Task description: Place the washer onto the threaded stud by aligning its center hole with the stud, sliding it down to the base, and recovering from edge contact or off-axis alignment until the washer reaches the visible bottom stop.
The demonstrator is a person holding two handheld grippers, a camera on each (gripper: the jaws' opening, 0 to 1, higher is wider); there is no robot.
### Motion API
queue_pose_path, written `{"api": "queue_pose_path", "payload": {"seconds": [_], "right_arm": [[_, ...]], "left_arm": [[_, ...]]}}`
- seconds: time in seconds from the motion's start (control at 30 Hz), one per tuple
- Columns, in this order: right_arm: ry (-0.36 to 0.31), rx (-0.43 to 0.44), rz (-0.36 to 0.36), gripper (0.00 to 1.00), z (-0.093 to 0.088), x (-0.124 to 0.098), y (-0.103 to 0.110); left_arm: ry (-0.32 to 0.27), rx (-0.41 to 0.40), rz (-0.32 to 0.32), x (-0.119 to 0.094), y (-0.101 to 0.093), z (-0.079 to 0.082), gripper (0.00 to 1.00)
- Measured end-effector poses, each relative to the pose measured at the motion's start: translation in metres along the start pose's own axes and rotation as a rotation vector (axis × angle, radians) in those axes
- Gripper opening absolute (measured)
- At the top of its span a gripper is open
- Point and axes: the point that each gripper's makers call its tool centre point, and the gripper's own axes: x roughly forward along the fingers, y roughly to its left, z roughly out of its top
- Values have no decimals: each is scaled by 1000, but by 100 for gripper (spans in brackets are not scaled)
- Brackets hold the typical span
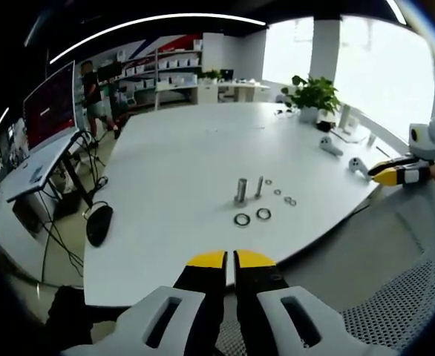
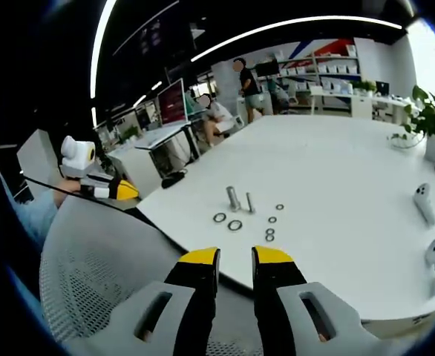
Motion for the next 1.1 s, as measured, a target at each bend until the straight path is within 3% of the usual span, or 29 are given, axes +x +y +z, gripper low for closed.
{"api": "queue_pose_path", "payload": {"seconds": [1.1], "right_arm": [[10, -3, 2, 20, -1, 0, 1]], "left_arm": [[-4, -4, -1, -1, 0, 1, 0]]}}
